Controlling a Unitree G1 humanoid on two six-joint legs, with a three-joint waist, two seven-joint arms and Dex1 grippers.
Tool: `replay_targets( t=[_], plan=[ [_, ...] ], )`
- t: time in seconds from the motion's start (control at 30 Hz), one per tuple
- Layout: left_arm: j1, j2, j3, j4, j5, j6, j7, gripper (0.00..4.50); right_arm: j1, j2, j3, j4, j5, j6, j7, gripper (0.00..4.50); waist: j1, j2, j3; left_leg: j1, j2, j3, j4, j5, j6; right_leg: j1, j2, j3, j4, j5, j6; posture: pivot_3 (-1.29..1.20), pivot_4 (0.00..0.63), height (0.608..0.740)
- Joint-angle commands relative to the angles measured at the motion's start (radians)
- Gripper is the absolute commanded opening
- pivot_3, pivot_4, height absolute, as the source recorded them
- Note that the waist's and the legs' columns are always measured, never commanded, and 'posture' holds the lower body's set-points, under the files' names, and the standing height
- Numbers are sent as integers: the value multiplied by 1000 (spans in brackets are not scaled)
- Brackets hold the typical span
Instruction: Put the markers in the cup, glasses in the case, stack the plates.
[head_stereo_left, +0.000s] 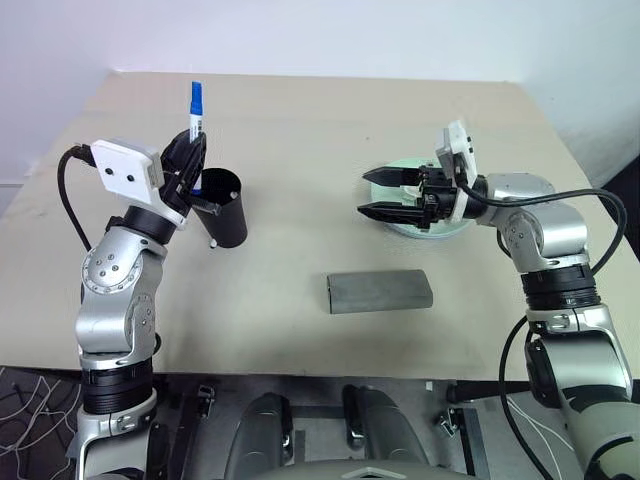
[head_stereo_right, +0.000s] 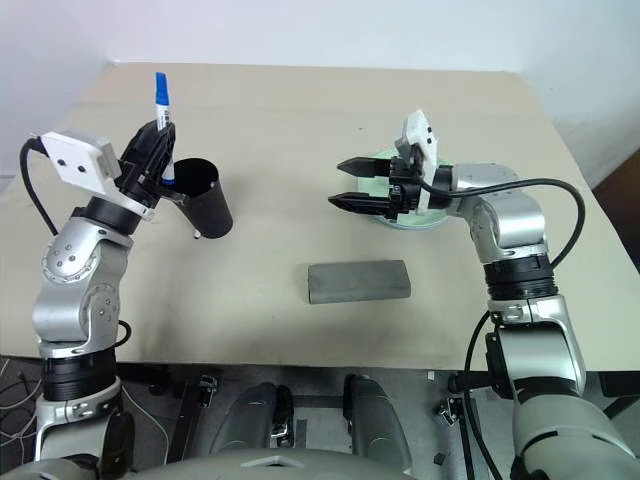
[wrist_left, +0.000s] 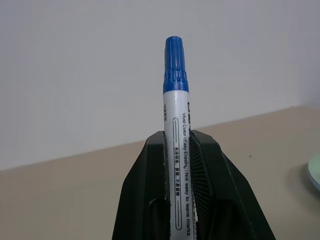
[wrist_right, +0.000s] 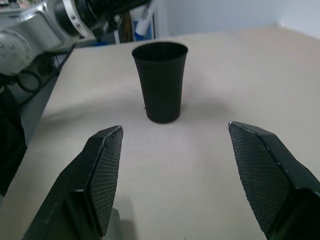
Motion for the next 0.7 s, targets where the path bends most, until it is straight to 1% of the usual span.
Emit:
replay_targets(
  t=[0.03,0.27,0.7],
  plan=[
    [-15,3,9,5,-7,-38,-5,287,-19,-10,-29,-40,19,2,0,3538,0,0,0,0,0,0,0,0,0,0,0,0,0,0,0,0,150,701],
    [-5,-15,25,35,-25,-45,8,287,-41,-12,-55,-51,60,35,-3,3538,0,0,0,0,0,0,0,0,0,0,0,0,0,0,0,0,150,701],
    [19,-12,12,50,-30,-41,6,287,-33,-20,-50,-70,65,34,-14,3538,0,0,0,-1,0,0,0,0,0,-1,0,0,0,0,0,0,150,701]
  ],
)
